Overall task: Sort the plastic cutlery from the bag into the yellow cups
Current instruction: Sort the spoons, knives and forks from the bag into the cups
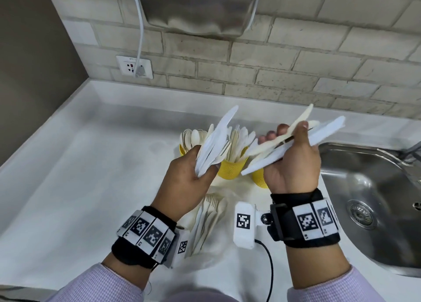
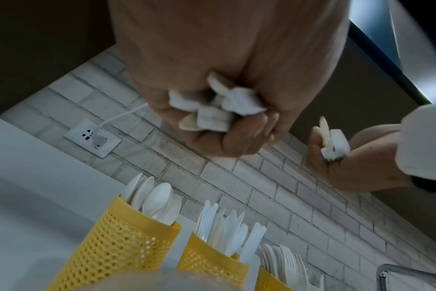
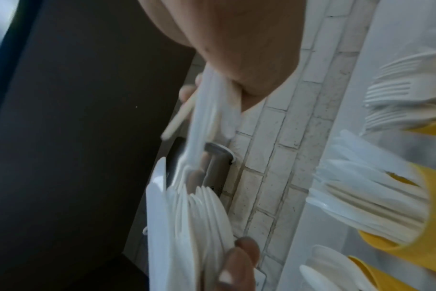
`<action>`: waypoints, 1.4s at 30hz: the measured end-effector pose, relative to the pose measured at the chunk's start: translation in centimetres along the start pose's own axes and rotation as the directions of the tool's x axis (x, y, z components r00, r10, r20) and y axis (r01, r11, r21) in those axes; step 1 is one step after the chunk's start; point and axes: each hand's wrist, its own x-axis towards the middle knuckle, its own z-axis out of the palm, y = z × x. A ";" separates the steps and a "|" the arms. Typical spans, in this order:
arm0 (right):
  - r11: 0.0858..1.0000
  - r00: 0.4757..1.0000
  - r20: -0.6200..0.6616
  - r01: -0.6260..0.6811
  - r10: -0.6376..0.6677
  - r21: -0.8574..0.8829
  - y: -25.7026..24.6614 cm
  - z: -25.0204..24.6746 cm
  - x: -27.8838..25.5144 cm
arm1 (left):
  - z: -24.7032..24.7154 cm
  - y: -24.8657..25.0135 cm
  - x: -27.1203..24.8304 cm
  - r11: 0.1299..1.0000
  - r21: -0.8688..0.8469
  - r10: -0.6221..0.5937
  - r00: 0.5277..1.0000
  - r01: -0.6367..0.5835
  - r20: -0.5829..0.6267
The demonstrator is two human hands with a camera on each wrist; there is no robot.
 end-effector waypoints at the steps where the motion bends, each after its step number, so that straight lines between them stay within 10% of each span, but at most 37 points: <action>1: 1.000 0.999 -0.027 0.030 -0.030 0.009 -0.1 0.0 0.3 | 0.0 0.1 0.0 1.000 -0.010 0.000 1.000 0.000 0.002; 7: 0.954 0.979 0.050 0.203 -0.196 -0.222 -1.0 0.5 1.2 | 0.1 0.6 -0.3 0.996 -0.089 -0.008 0.998 0.013 0.060; 17: 0.674 0.849 0.527 0.416 -0.047 -0.610 -0.4 0.8 0.1 | 0.1 0.9 -0.4 0.995 -0.097 -0.015 0.994 0.026 0.113; 26: 0.914 0.954 0.203 0.274 -0.220 -0.300 -1.2 1.5 0.4 | -0.3 0.7 -0.6 0.997 -0.074 0.000 0.992 0.009 0.124; 35: 0.966 0.998 -0.043 -0.030 0.043 0.257 -0.9 -0.3 2.6 | -0.7 0.4 -0.9 0.998 -0.065 0.008 0.994 -0.001 0.108; 42: 0.993 0.995 -0.071 0.080 -0.074 0.083 -0.7 0.3 2.1 | -0.8 0.3 -0.7 0.999 -0.031 0.015 0.997 -0.013 0.077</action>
